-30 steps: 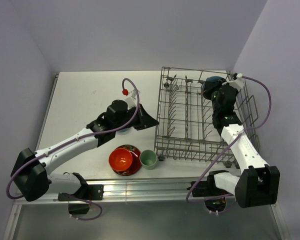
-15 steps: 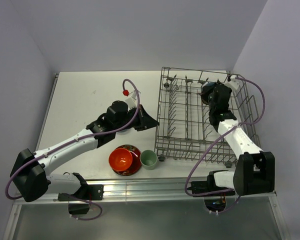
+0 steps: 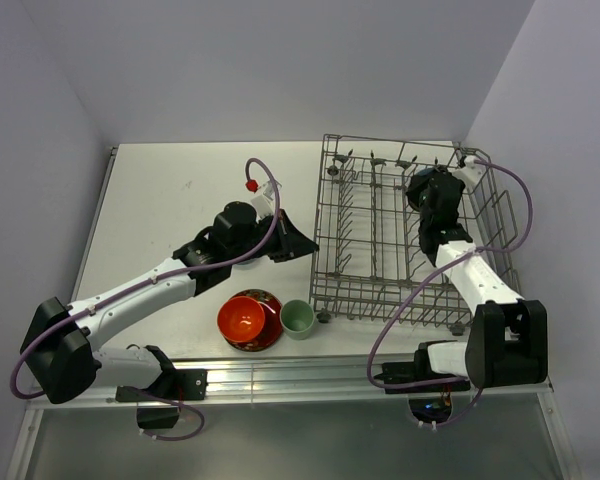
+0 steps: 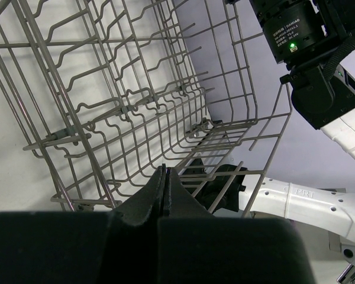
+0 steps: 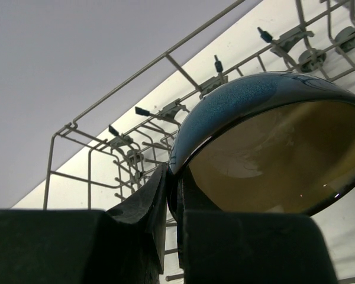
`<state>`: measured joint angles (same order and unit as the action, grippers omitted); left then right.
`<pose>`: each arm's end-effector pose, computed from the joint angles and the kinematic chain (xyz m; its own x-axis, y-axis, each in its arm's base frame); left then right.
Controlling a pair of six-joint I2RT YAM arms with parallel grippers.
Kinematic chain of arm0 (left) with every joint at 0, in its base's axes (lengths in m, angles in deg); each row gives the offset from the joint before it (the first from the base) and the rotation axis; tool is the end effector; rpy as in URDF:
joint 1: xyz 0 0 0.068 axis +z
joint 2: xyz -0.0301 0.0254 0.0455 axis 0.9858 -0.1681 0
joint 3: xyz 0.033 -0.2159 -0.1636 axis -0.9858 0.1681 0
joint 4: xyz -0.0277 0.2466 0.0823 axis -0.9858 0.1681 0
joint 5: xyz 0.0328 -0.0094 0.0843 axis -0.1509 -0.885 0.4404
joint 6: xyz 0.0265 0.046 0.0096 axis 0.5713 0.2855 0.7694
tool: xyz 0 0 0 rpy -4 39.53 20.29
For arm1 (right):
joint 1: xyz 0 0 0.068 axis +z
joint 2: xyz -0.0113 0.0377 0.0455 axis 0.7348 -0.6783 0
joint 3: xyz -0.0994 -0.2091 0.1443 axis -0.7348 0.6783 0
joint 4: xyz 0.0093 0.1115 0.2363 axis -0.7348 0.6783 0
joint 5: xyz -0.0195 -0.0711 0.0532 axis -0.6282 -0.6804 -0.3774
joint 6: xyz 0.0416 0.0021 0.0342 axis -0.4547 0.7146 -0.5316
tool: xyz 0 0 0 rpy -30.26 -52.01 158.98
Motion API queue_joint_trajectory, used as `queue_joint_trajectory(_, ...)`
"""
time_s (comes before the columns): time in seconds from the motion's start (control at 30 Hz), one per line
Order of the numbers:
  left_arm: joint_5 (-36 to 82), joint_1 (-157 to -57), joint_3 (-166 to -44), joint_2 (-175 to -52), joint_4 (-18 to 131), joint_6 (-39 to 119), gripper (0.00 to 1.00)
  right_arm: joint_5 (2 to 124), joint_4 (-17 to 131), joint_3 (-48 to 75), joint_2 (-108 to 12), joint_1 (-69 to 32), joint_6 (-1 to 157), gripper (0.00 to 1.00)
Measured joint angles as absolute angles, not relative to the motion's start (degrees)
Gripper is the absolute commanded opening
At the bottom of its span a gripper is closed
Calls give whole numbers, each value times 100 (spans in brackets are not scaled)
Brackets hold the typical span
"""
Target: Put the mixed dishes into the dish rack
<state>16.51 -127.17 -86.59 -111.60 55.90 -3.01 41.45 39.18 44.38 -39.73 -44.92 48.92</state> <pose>0.1978 -0.2242 0.3084 -0.8232 -0.2706 -0.4992 0.3458 0.4585 -0.8187 0.2930 0.0038 0.2814 -0.0444 0.5716 -0.8194 0.2662 0.7973 0.5417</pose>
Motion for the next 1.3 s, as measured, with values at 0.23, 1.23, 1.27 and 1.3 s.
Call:
queue_joint_trajectory(0.23,1690,-12726,-8659,-11160,5605,-296,0,4068,3861,4711,-3820,-4638,4892,0)
queue_joint_trajectory(1.23,1585,-12713,-8661,-11256,5500,-314,0,4368,2950,5860,-3081,-4808,4691,0)
queue_joint_trajectory(1.27,1583,-12713,-8661,-11269,5487,-318,0,4368,3015,5863,-3037,-4808,4667,0)
queue_joint_trajectory(1.3,1583,-12713,-8663,-11280,5480,-331,0,4370,3050,5867,-3009,-4808,4650,0)
